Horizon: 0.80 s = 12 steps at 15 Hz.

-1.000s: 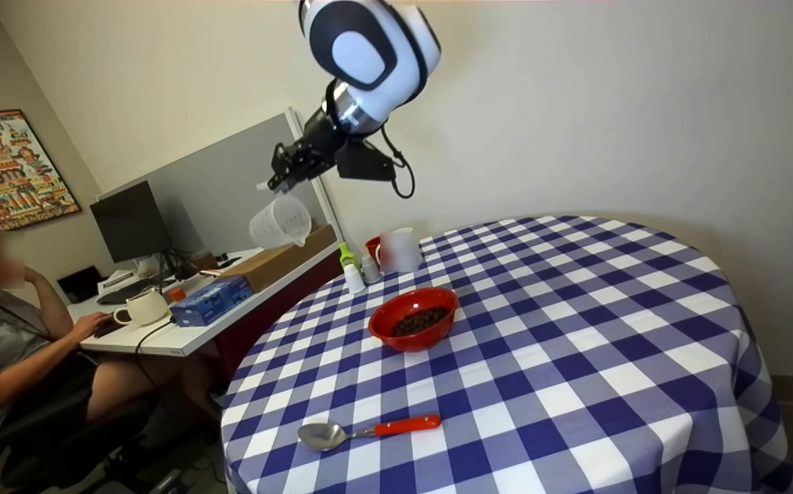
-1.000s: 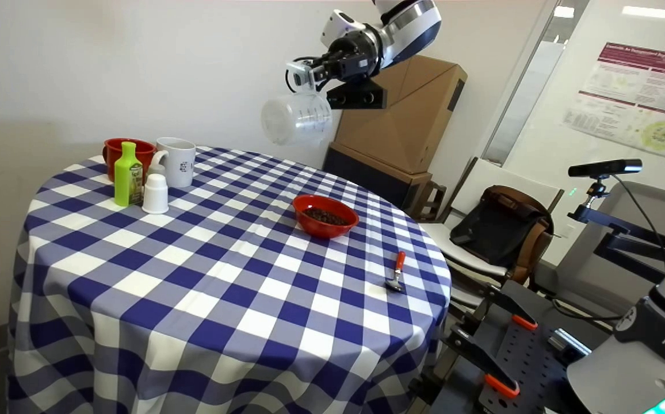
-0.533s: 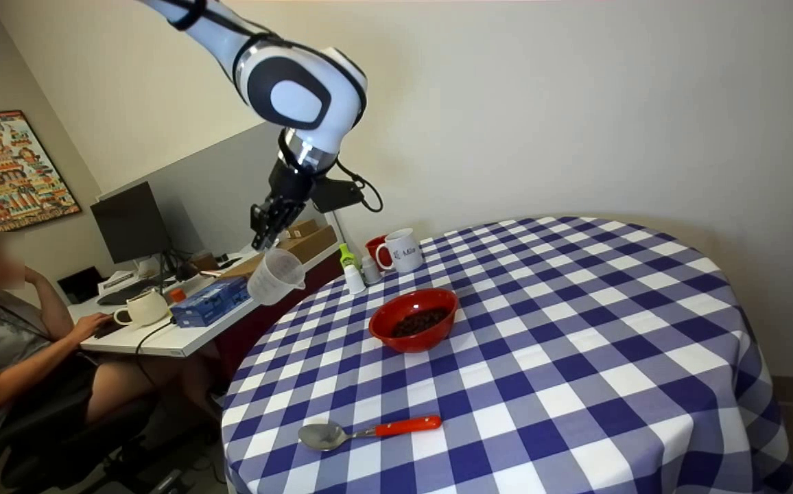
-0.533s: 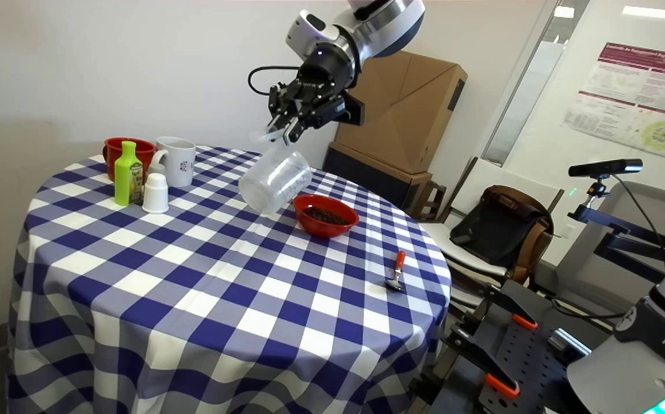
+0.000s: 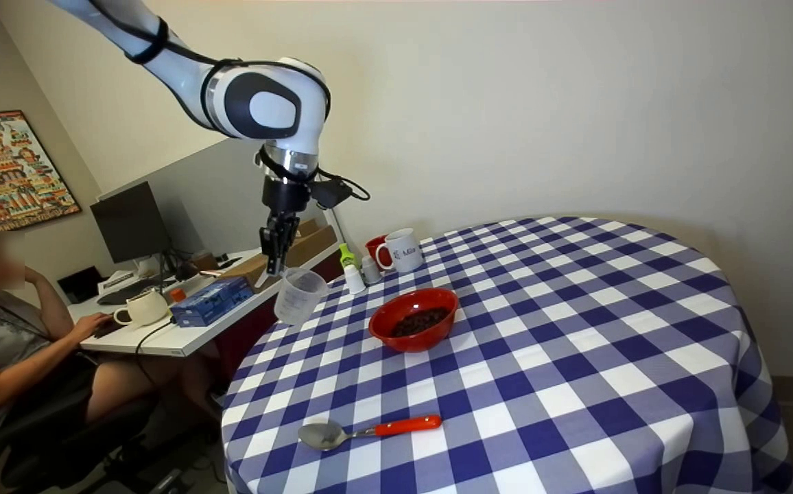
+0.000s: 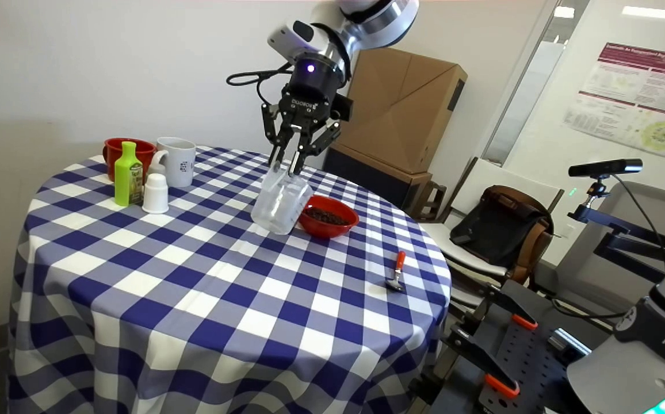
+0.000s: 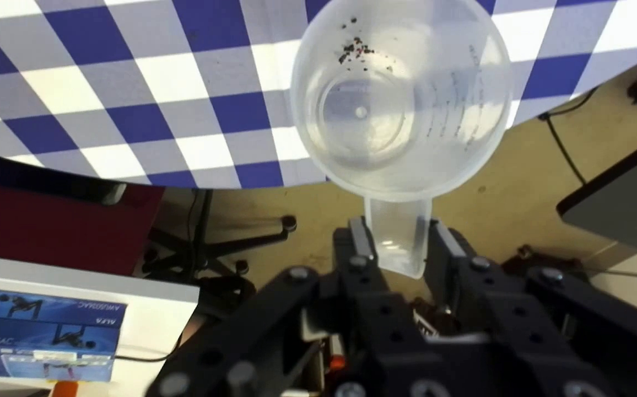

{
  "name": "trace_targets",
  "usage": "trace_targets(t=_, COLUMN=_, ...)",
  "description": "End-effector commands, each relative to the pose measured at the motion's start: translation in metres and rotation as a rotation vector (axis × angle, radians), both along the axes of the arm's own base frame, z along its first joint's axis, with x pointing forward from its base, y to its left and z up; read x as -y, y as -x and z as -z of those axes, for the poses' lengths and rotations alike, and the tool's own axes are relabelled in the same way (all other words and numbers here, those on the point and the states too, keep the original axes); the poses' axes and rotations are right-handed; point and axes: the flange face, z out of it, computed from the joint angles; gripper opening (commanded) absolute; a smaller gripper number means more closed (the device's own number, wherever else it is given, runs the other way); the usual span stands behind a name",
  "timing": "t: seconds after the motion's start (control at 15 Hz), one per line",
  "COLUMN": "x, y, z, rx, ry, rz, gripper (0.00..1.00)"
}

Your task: Pour the contents in the clear jug into the red bowl

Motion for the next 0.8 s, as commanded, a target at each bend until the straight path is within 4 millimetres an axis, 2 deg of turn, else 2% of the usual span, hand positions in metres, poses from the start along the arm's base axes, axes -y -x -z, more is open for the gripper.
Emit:
trace_targets(t=0.0, x=-0.007, y=0.01, z=0.004, rx=0.143, ry=0.08, rz=-0.112, gripper=0.07)
trace_targets(t=0.27, x=-0.016, y=0.006, z=0.021, rx=0.336, ry=0.13, rz=-0.173, gripper=0.07)
trace_targets(t=0.73, x=-0.027, y=0.014, z=0.033, rx=0.611, ry=0.242, rz=-0.366, gripper=0.07)
